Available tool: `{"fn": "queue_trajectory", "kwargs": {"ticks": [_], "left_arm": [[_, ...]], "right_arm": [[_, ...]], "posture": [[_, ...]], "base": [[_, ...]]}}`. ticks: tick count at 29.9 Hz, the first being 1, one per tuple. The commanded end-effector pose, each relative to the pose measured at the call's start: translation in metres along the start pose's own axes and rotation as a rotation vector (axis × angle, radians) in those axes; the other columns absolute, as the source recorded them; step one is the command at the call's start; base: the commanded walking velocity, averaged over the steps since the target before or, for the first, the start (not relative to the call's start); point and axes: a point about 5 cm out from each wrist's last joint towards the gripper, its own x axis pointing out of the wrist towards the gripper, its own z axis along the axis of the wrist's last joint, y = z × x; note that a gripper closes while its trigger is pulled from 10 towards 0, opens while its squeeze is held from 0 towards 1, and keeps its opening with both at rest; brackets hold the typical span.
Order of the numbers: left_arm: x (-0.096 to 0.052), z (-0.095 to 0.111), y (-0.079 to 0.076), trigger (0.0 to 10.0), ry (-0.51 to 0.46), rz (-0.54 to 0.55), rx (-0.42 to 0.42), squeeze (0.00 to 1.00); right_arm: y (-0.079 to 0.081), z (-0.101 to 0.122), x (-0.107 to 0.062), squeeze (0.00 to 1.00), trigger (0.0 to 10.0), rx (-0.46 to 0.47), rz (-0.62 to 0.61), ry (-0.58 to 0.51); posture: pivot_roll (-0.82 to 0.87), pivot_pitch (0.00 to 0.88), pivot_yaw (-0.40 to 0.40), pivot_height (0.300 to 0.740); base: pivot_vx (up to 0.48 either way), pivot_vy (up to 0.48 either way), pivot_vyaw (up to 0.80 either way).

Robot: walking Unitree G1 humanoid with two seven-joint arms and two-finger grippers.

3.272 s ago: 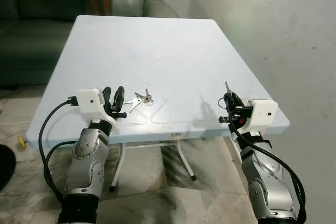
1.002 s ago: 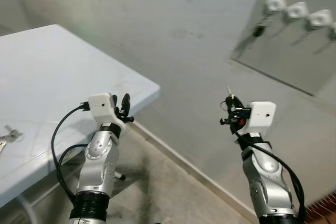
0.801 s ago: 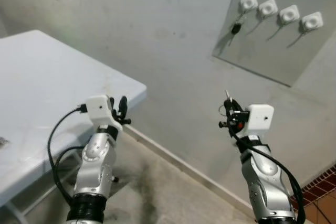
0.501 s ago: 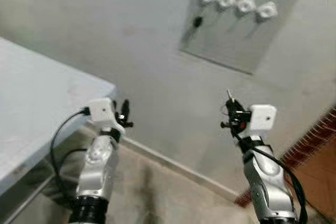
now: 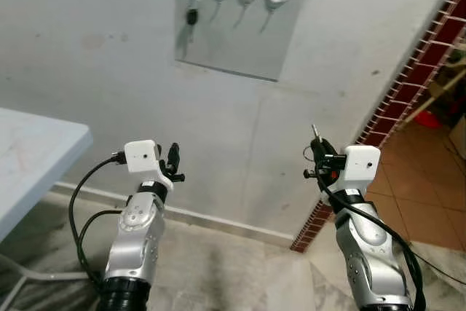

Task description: Hang keys on a hook

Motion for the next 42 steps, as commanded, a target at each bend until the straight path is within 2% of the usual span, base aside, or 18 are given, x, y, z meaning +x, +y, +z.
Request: {"fn": "queue_trajectory", "kwargs": {"ticks": [1,2,4,7,9,10,13,19,32,42], "left_arm": [[0.0,0.006,0.003,10.0,-0.011,0.004,0.019,0.0],[-0.001,0.005,0.001,10.0,0.002,-0.006,0.003,0.0],[-0.002,0.004,0.0,10.0,0.007,-0.006,-0.007,0.0],[-0.004,0.006,-0.002,10.0,-0.007,-0.015,-0.005,0.0],[-0.005,0.01,-0.002,10.0,-0.04,-0.024,0.03,0.0],[-0.006,0.014,-0.002,10.0,-0.06,-0.031,0.063,0.0],[-0.007,0.02,0.002,10.0,-0.07,-0.081,0.075,0.0],[-0.005,0.018,0.013,10.0,-0.025,-0.063,0.035,0.0],[-0.006,0.015,0.008,10.0,-0.006,-0.073,0.002,0.0],[-0.007,0.015,0.005,10.0,-0.014,-0.038,0.016,0.0]], "right_arm": [[0.005,0.004,0.003,0.0,10.0,0.007,-0.002,-0.001],[0.001,-0.001,0.003,0.0,10.0,0.034,-0.07,0.064],[-0.001,-0.006,0.002,0.0,10.0,0.085,-0.097,0.108],[-0.002,-0.006,0.001,0.0,10.0,0.086,-0.083,0.095],[0.005,0.002,-0.003,0.0,10.0,0.091,0.052,0.018],[0.006,0.004,-0.005,0.0,10.0,0.064,0.069,0.0],[0.005,0.005,-0.003,0.0,10.0,0.063,0.053,0.009],[0.006,0.007,-0.003,0.0,10.0,0.064,0.063,0.002],[0.008,0.008,-0.003,0.0,10.0,0.054,0.077,-0.002],[0.008,0.008,-0.004,0.0,10.0,0.048,0.076,-0.002]], "posture": [[0.13,0.0,-0.094,0.736],[0.12,0.0,-0.093,0.736],[0.12,0.0,-0.094,0.736],[0.13,0.0,-0.096,0.736],[0.13,0.0,-0.094,0.736],[0.13,0.0,-0.093,0.736],[0.13,0.0,-0.091,0.736],[0.13,0.0,-0.088,0.736],[0.13,0.0,-0.088,0.736],[0.13,0.0,-0.085,0.736]], "base": [[0.0,0.0,0.0],[0.0,0.0,0.0],[0.0,0.0,0.0],[0.0,0.0,0.0],[0.0,0.0,0.0],[0.0,0.0,0.0],[0.0,0.0,0.0],[0.0,0.0,0.0],[0.427,0.0,0.0],[0.0,0.0,0.0]]}}
